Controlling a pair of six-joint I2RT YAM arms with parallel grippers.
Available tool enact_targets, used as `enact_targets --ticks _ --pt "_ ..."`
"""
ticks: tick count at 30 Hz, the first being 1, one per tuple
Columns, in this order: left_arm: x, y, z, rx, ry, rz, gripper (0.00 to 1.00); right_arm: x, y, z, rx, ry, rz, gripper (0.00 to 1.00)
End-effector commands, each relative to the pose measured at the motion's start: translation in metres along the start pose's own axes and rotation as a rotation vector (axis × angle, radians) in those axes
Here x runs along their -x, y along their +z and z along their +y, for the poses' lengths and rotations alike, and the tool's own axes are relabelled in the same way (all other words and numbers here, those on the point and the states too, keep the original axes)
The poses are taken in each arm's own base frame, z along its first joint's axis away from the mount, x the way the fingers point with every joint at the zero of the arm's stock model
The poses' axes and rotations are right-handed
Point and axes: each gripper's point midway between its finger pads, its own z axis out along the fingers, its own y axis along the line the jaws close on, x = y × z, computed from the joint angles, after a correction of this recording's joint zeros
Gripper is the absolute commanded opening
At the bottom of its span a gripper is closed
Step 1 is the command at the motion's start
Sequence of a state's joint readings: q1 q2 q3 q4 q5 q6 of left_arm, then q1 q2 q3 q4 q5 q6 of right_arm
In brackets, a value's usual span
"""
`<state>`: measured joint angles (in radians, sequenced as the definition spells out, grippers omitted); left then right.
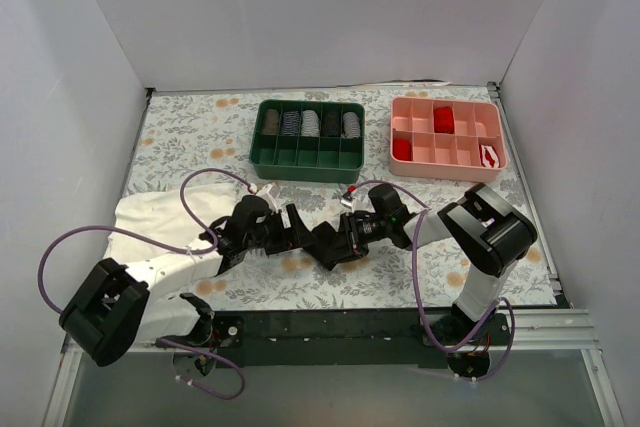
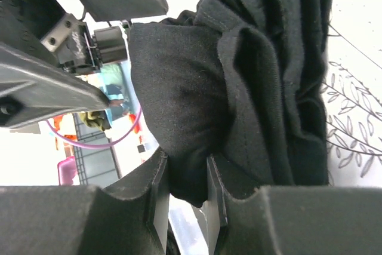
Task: Roll the underwear
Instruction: Roll the underwear to the center of the board.
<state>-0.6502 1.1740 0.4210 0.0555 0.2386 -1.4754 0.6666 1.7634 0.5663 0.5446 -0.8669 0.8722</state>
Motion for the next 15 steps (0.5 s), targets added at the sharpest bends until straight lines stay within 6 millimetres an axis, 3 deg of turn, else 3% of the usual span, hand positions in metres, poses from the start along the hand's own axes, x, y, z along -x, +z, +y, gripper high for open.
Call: enact_targets --ticks 1,7,15 --pt "0.002 0.008 -0.002 -0.004 -0.027 -0.018 0.74 0.005 -0.001 0.008 0.038 0.008 -0.014 0.14" --pt "0.002 0.015 0.011 0.043 -0.054 -0.034 0.68 0.003 -0.001 0.009 0.051 0.009 -0.011 0.14" --pt "-0.002 0.031 0.022 0.098 -0.070 0.001 0.50 0.000 -0.002 0.006 0.045 0.017 -0.013 0.15"
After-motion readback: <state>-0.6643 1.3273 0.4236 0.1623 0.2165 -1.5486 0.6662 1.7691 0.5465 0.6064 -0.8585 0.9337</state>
